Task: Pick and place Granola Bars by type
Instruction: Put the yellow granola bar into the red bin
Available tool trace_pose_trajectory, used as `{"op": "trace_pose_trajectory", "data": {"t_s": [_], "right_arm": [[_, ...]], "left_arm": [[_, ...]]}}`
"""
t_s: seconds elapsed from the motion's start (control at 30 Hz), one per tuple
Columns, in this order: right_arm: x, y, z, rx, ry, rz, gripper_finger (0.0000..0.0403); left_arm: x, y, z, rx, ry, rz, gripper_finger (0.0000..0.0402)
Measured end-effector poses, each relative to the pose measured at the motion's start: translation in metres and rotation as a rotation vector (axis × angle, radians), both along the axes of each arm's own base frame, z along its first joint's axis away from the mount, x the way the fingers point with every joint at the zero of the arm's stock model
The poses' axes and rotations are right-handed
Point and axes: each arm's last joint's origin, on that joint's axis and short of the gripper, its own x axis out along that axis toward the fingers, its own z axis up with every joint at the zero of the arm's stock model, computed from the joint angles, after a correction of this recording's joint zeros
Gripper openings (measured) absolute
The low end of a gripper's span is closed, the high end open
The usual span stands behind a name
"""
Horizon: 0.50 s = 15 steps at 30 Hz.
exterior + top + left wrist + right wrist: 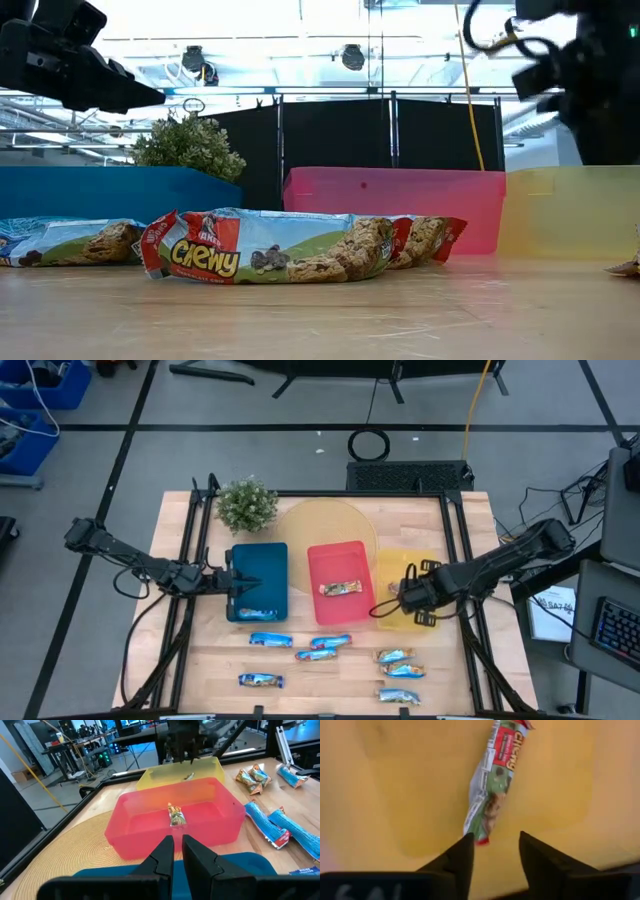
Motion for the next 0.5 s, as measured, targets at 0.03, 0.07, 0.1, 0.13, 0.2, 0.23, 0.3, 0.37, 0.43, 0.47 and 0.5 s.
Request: {"op": "trace_pose_trajectory", "data": {"t_s": [0.03,0.07,0.1,0.13,0.2,0.23,0.3,0.37,0.43,0.47,0.5], "right_arm": [[0.000,0.000,0.008,-0.002,0.001,-0.017,0.0160],[0.000,0.000,0.017,-0.004,-0.005,-0.040,0.0168],[-0.001,0.000,0.025,-0.005,-0.015,-0.059,0.0174],[-0.001,0.000,0.032,-0.007,-0.045,-0.062,0.0176],[0.001,0.004,0.046,-0.020,-0.176,-0.029,0.0174],[0.002,0.007,0.053,-0.021,-0.258,0.001,0.0168],[0.003,0.013,0.066,-0.009,-0.419,0.059,0.0150],[0.001,0.017,0.078,0.000,-0.569,0.108,0.0124],[-0.005,0.019,0.087,-0.023,-0.706,0.148,0.0095],[-0.007,0.020,0.090,-0.047,-0.780,0.166,0.0079],[-0.009,0.021,0.091,-0.073,-0.856,0.183,0.0062]], "left_arm": [[0.000,0.000,0.000,0.000,0.001,0.000,0.0047],[0.000,0.000,0.000,0.000,0.002,0.000,0.0047],[0.000,0.000,0.000,0.001,0.003,0.000,0.0047],[0.000,0.000,0.000,0.004,0.003,0.000,0.0047],[0.000,0.000,0.000,0.005,0.003,0.000,0.0047],[0.000,0.000,0.000,0.003,0.003,0.000,0.0047],[0.000,0.000,-0.001,0.002,0.005,0.000,0.0047],[0.000,0.000,-0.001,0.003,0.010,0.001,0.0047],[0.000,0.000,-0.001,-0.001,0.009,0.001,0.0047],[0.000,0.000,-0.001,-0.001,0.009,0.001,0.0047],[0.000,0.000,-0.001,-0.001,0.009,0.001,0.0047]]}}
